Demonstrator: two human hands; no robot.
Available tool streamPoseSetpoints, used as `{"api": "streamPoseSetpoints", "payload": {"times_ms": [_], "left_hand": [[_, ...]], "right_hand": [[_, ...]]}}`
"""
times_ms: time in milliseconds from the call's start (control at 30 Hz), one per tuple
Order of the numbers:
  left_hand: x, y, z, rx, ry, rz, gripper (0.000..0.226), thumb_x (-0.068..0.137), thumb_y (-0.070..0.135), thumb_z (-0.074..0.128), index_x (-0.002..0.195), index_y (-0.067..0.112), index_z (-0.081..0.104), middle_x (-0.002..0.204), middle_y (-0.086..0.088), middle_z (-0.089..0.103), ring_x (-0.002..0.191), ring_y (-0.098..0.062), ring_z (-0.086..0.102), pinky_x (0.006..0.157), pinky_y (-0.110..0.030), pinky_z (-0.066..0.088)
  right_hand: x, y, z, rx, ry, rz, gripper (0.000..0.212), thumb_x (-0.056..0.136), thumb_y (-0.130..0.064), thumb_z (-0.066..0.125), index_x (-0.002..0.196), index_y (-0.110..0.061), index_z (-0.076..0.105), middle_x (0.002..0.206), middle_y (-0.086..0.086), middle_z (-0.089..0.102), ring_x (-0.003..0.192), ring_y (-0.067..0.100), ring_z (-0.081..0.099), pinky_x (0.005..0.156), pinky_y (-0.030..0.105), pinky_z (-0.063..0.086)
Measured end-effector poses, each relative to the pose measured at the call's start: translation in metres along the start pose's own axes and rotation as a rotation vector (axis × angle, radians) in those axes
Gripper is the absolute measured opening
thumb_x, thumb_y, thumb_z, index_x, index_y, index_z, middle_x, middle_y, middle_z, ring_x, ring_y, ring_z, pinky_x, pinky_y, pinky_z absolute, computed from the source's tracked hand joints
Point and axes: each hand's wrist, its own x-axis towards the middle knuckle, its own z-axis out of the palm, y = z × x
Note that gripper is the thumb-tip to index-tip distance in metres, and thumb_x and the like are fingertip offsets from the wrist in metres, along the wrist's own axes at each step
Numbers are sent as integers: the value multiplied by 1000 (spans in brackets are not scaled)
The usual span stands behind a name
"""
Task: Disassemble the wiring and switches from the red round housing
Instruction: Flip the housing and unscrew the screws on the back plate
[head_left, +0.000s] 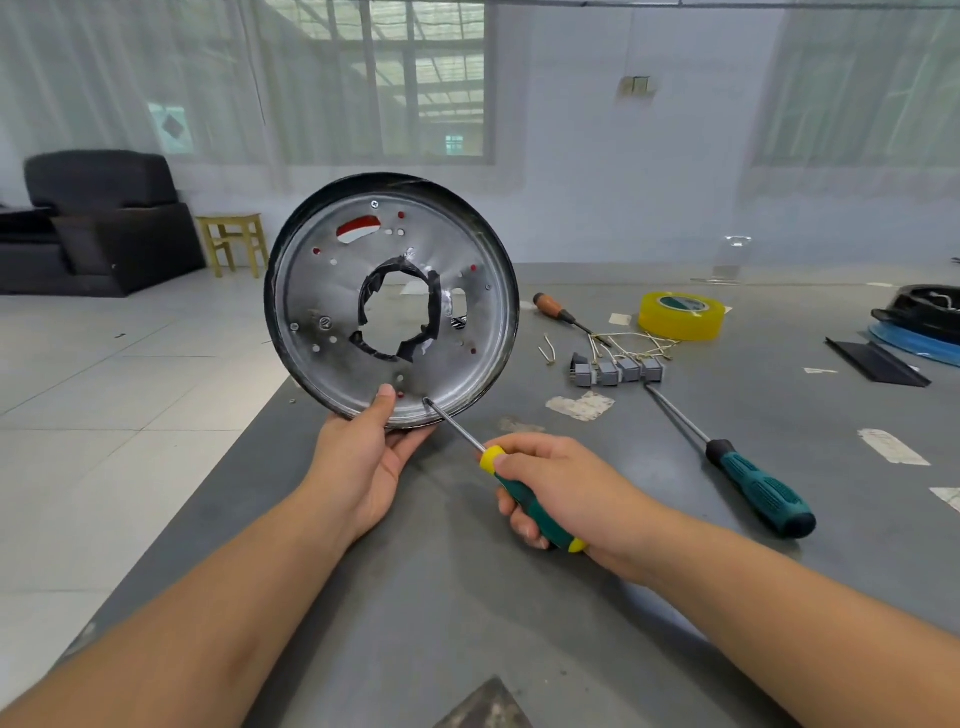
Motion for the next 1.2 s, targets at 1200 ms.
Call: {"api": "streamPoseSetpoints", "payload": {"times_ms": [1200], "left_hand": [[2,-8,-1,147,-45,169,39,106,4,58,144,9,51,133,-10,72,114,-25,74,76,-36,65]], "right_hand": [[-5,-7,-3,164,-30,119,29,105,-17,52,127,1,56,67,8,55,46,16,44,43,25,36]]}}
